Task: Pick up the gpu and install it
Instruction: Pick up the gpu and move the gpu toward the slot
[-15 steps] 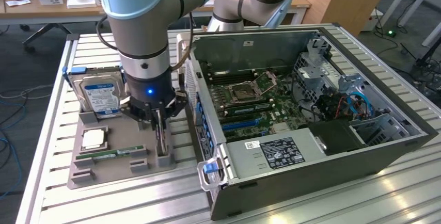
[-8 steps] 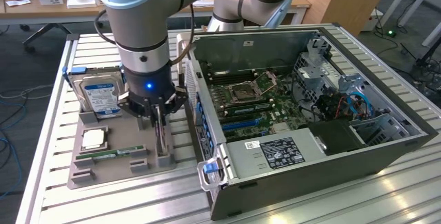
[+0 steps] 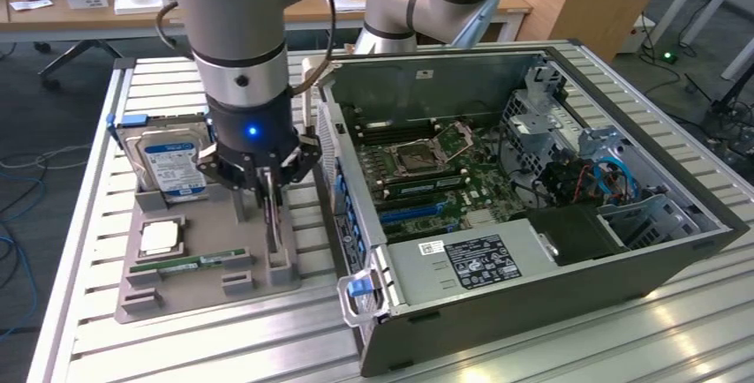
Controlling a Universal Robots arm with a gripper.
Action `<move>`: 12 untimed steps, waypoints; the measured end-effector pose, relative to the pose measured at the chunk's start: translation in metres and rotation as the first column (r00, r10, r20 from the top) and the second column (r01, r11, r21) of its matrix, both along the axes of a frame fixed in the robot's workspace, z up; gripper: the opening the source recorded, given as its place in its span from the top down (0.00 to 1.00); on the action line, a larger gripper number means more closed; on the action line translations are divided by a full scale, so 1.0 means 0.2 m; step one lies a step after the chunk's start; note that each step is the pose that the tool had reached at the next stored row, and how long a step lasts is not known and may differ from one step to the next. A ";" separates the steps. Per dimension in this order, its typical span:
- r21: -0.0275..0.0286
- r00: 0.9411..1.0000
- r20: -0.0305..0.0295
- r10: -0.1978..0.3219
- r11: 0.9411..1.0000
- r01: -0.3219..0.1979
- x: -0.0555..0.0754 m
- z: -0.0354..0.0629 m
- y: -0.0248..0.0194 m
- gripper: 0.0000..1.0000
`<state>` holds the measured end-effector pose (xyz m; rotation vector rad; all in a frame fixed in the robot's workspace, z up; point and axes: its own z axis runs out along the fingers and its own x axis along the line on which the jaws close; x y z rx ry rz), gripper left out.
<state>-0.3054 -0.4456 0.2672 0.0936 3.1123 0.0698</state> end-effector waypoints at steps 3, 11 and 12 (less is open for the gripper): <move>0.000 1.000 0.000 0.000 1.000 0.000 0.00 0.044 0.000 0.73; 0.000 1.000 0.000 0.000 1.000 0.000 0.00 0.183 0.000 0.73; 0.000 1.000 0.000 0.000 1.000 0.000 0.00 0.200 0.000 0.73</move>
